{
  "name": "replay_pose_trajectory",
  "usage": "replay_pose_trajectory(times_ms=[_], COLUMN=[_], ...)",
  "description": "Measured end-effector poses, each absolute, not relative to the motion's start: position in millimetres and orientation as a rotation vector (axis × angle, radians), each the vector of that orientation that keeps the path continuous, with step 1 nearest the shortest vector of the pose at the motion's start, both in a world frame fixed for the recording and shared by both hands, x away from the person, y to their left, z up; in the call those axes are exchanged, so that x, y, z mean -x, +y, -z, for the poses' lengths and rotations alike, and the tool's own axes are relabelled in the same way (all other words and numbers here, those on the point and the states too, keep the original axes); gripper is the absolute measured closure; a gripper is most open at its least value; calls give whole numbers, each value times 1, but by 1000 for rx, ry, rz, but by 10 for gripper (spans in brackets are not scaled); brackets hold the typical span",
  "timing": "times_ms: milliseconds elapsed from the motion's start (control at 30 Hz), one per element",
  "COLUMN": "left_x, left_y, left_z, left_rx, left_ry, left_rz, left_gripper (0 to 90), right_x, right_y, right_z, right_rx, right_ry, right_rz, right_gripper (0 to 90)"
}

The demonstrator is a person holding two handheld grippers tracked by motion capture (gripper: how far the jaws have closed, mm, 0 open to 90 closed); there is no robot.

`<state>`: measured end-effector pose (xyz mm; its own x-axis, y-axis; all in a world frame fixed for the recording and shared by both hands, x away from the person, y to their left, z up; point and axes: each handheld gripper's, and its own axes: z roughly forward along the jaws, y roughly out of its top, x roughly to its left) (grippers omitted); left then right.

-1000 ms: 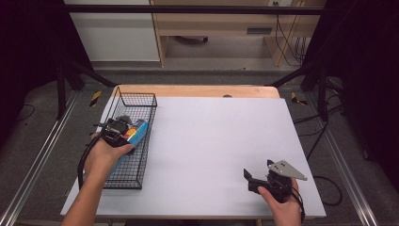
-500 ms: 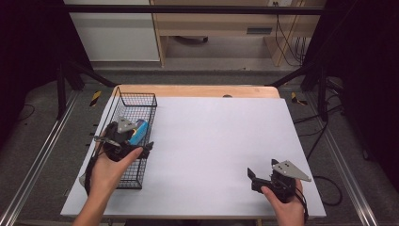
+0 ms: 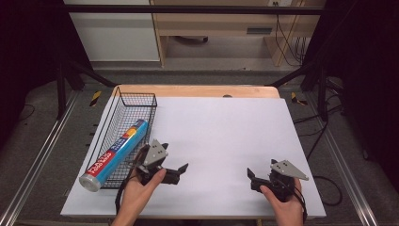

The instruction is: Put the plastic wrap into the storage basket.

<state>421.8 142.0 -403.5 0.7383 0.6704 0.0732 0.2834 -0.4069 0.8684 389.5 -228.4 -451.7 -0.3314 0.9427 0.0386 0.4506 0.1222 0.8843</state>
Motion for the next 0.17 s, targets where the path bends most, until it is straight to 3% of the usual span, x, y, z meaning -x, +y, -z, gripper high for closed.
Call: replay_pose_trajectory(times_ms=[67,167], left_x=[-419,-415], left_y=[136,135], left_z=[411,421], left_rx=[-2065,-2035], left_ry=[672,667], left_rz=[-543,-534], left_gripper=[54,52], right_x=[-390,-391], right_y=[-228,-227], right_z=[452,452], right_rx=[-1350,-1350], right_ry=[1851,1849], right_rz=[-1141,-1131], right_gripper=[66,66])
